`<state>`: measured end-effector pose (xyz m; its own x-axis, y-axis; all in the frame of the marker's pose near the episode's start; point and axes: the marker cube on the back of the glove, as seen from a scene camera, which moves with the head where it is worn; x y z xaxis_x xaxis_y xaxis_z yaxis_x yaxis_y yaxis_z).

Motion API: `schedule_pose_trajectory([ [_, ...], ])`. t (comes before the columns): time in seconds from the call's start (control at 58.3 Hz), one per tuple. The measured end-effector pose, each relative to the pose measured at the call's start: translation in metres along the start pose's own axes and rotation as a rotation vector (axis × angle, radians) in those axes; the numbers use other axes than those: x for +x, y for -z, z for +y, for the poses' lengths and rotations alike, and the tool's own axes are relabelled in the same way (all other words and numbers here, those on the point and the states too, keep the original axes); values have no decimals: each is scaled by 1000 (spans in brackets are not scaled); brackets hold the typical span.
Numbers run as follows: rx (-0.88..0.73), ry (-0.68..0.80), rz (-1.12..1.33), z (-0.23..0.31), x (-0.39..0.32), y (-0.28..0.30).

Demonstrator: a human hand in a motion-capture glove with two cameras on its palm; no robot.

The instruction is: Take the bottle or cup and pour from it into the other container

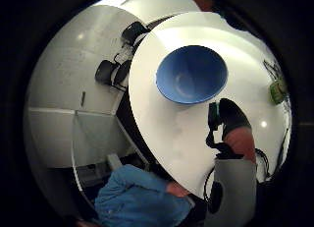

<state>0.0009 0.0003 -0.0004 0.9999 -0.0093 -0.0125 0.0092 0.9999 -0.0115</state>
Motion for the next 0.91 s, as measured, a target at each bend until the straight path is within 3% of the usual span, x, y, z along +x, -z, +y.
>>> schedule_pose_trajectory([
  [0.617,22,-13,107,21,28,27],
  [0.908,80,-56,118,44,96,71],
])
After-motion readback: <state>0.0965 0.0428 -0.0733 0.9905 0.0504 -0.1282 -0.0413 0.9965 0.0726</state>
